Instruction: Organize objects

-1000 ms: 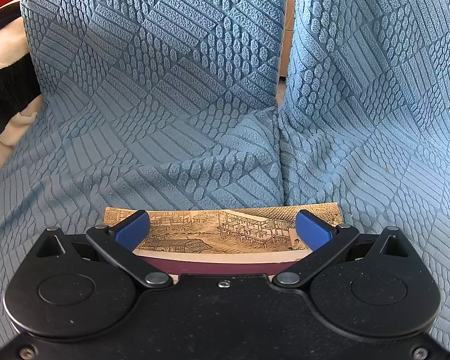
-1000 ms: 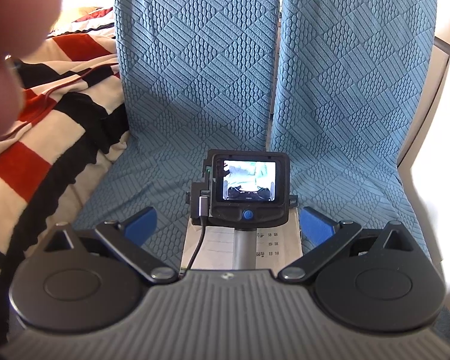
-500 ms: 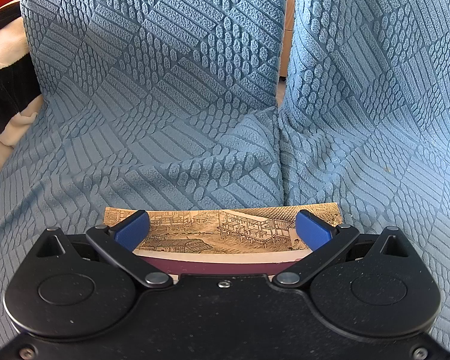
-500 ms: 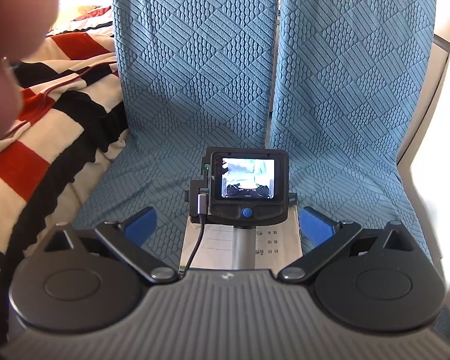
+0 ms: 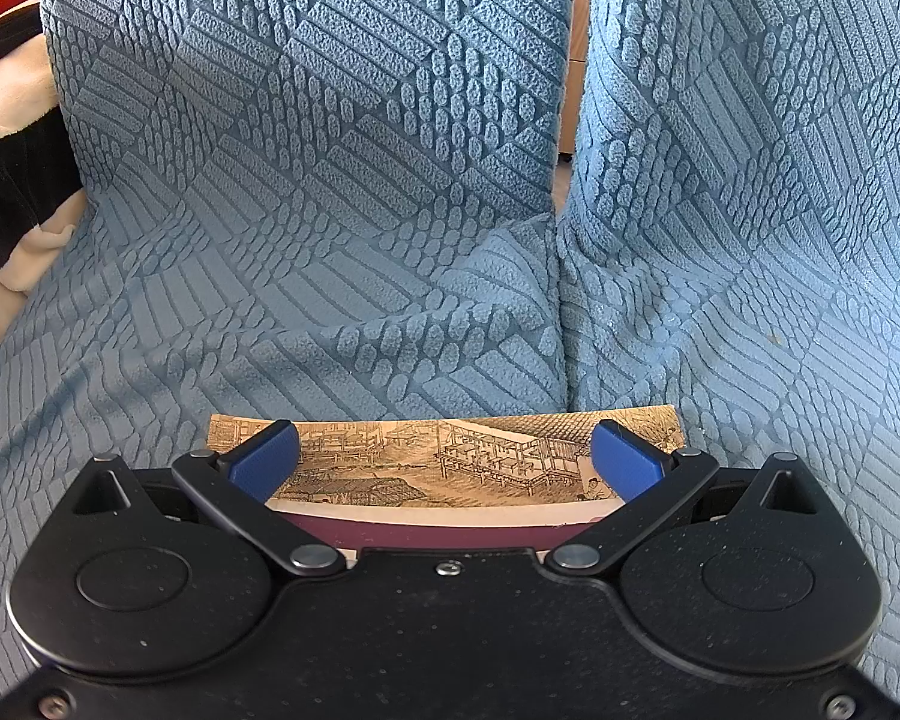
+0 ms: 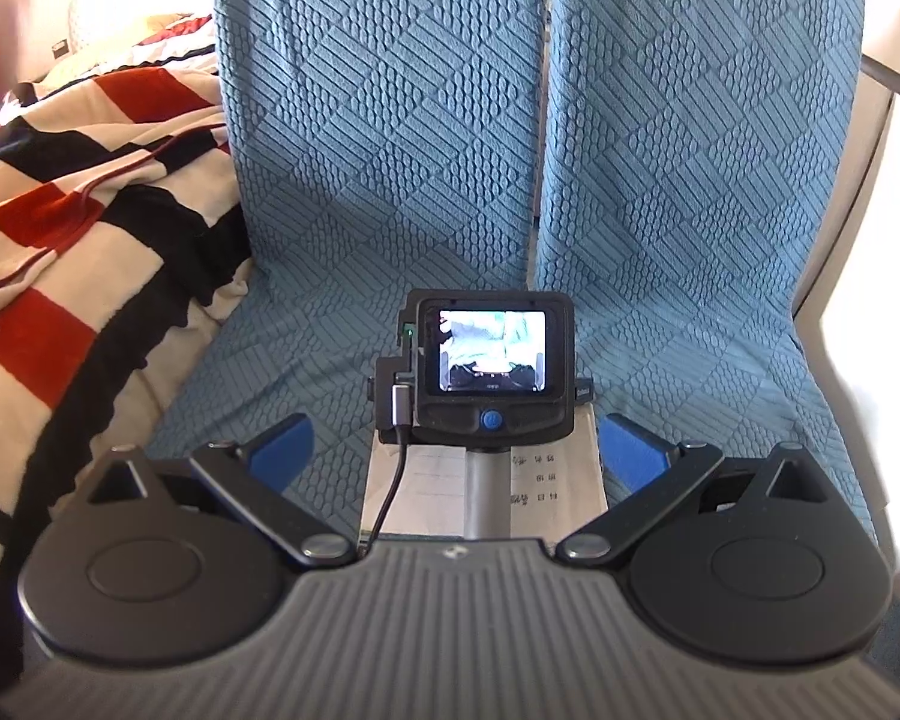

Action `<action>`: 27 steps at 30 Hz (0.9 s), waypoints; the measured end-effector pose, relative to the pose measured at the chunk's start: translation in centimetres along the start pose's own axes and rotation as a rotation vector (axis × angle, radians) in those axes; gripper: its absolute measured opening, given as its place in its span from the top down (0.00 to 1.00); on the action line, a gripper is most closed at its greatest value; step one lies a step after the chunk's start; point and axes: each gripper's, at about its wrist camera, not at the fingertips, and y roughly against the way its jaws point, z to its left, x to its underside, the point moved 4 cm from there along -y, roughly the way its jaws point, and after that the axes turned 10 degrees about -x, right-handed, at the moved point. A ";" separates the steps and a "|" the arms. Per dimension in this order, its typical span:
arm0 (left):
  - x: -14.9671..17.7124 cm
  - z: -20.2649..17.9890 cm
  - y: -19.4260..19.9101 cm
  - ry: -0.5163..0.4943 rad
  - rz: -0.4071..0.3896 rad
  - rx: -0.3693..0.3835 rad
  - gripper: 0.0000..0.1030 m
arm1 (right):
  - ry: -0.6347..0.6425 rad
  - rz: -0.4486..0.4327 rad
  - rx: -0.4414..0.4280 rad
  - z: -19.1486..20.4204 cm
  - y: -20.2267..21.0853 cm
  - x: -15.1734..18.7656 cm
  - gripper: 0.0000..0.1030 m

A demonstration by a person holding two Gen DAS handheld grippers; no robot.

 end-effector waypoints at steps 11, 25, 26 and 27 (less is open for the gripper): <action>0.0 0.0 0.0 0.000 0.000 0.001 0.00 | 0.037 0.003 0.069 0.0 -0.1 0.2 0.00; 0.0 0.1 0.0 0.000 -0.001 0.002 0.00 | -0.012 0.024 0.038 -2.4 -0.3 1.2 0.00; 0.0 0.1 -0.1 0.000 -0.001 0.002 0.00 | -0.019 0.026 0.033 -2.7 -0.3 1.3 0.00; 0.0 0.0 0.0 0.000 -0.001 0.002 0.00 | -0.024 0.025 0.031 -3.1 -0.3 1.5 0.00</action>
